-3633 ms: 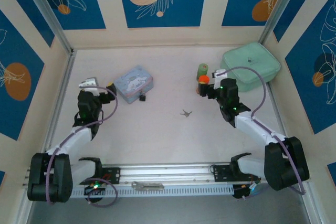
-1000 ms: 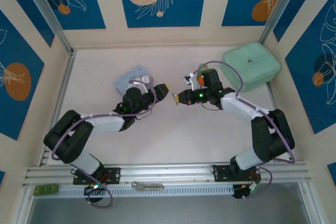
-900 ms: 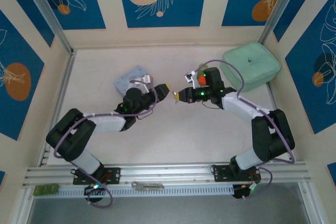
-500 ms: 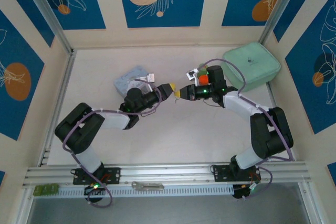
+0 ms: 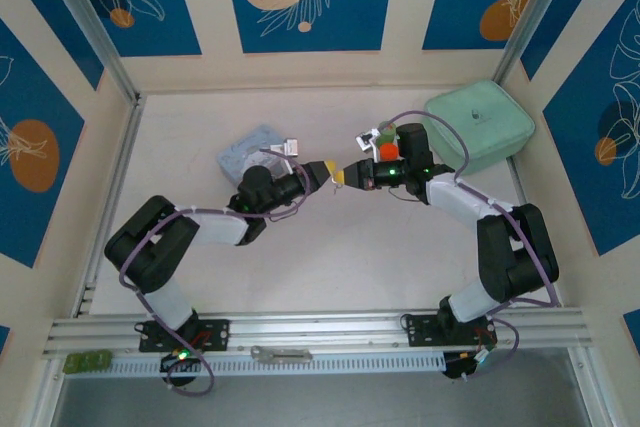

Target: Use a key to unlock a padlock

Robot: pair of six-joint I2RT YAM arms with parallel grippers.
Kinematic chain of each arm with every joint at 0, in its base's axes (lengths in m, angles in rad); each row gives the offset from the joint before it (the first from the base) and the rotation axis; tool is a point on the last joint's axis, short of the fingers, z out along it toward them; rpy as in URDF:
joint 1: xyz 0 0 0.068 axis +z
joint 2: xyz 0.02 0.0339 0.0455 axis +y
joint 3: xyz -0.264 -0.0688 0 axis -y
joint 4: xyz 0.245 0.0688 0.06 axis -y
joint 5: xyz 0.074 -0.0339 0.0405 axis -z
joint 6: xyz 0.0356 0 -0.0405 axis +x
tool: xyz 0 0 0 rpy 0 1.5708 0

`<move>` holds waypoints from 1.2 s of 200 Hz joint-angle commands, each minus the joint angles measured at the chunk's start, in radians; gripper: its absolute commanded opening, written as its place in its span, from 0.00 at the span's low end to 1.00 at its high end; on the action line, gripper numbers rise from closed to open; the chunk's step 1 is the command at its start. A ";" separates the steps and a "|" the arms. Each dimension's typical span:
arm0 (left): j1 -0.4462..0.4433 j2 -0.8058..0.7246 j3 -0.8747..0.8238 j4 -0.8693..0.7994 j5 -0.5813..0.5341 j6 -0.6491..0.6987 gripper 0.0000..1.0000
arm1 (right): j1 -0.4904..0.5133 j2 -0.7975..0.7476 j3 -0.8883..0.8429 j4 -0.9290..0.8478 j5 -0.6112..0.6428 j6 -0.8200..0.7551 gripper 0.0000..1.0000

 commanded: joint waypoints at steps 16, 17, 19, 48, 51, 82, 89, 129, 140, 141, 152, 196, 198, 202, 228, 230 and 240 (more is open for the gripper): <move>-0.011 0.005 0.030 0.025 0.027 0.007 0.12 | -0.004 0.013 0.009 0.006 -0.018 0.010 0.00; -0.011 0.005 0.029 0.025 0.027 0.006 0.12 | -0.006 0.012 0.009 0.006 -0.018 0.010 0.00; -0.010 0.005 0.028 0.025 0.027 0.006 0.12 | -0.006 0.012 0.009 0.006 -0.017 0.010 0.00; -0.011 0.005 0.024 0.028 0.019 0.005 0.11 | -0.010 0.011 0.007 0.008 -0.010 0.013 0.00; -0.011 0.006 0.024 0.028 0.018 0.006 0.12 | -0.010 0.011 0.006 0.009 -0.009 0.013 0.00; -0.011 -0.001 0.023 0.017 0.011 0.010 0.27 | -0.018 0.004 -0.002 0.015 0.002 0.016 0.00; -0.011 -0.003 0.021 0.016 0.008 0.010 0.30 | -0.021 0.003 -0.004 0.016 0.002 0.017 0.00; -0.011 0.000 0.021 0.016 0.004 0.009 0.28 | -0.027 -0.001 -0.015 0.029 -0.004 0.025 0.00; -0.011 0.004 0.024 0.019 0.008 0.009 0.25 | -0.026 0.001 -0.014 0.033 -0.008 0.027 0.00; -0.011 0.004 0.025 0.020 0.008 0.009 0.25 | -0.026 0.001 -0.014 0.033 -0.009 0.027 0.00; -0.011 0.006 0.028 0.021 0.012 0.008 0.23 | -0.027 0.004 -0.014 0.033 -0.013 0.028 0.00; -0.011 0.015 0.041 0.018 0.028 0.009 0.15 | -0.024 0.008 -0.013 0.028 -0.017 0.021 0.00; -0.011 0.016 0.041 0.019 0.028 0.009 0.15 | -0.024 0.008 -0.012 0.026 -0.016 0.021 0.00; -0.011 0.018 0.041 0.021 0.029 0.009 0.15 | -0.025 0.008 -0.012 0.024 -0.017 0.019 0.00; -0.011 0.017 0.041 0.020 0.027 0.008 0.03 | -0.025 0.013 -0.008 0.014 -0.016 0.016 0.00; -0.011 0.017 0.040 0.018 0.026 0.009 0.01 | -0.025 0.013 -0.008 0.015 -0.016 0.015 0.00; -0.011 0.012 0.037 0.012 0.018 0.016 0.00 | -0.025 0.013 -0.006 0.013 -0.012 0.014 0.00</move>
